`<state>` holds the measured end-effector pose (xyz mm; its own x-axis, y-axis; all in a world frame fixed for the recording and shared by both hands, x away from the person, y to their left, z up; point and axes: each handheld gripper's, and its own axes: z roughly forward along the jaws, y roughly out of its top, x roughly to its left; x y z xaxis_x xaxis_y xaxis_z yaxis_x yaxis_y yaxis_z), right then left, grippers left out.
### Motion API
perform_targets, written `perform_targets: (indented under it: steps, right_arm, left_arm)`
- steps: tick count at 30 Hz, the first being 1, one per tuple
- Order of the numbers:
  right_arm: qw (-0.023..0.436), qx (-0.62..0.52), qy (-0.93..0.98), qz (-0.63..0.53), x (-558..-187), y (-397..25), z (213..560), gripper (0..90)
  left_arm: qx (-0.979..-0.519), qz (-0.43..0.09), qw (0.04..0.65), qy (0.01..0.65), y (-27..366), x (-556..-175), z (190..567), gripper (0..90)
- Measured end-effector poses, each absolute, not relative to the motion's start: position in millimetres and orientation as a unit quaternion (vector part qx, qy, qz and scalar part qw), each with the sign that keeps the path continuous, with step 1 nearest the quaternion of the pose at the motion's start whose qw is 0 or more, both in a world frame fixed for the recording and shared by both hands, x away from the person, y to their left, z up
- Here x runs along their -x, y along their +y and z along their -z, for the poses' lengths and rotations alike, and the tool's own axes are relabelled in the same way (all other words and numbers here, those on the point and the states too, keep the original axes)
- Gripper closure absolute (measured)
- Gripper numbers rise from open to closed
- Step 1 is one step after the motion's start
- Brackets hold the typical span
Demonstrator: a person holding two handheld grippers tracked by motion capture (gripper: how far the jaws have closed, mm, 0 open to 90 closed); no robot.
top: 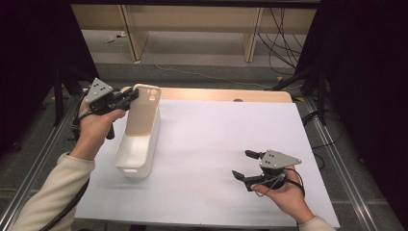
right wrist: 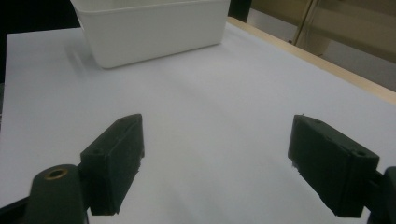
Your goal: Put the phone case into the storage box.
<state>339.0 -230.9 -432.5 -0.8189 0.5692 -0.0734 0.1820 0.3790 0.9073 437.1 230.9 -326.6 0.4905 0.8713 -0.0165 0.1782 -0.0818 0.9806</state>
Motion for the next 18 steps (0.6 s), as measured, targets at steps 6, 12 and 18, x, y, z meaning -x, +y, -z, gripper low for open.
perform_targets:
  steps: [6,12,18]
  right_arm:
    - [0.193,-0.233,0.807,-0.508,-339.0,-230.7,432.9,19.7]
    - [0.191,-0.232,0.808,-0.506,-338.9,-230.9,432.5,19.7]
    - [0.191,-0.231,0.808,-0.507,-339.2,-231.1,432.5,19.7]
  left_arm:
    - [-0.664,-0.315,0.551,0.395,232.4,-439.8,326.4,81.6]
    - [-0.663,-0.317,0.551,0.396,233.1,-442.4,325.7,81.6]
    - [-0.664,-0.315,0.550,0.397,233.1,-444.7,327.4,81.6]
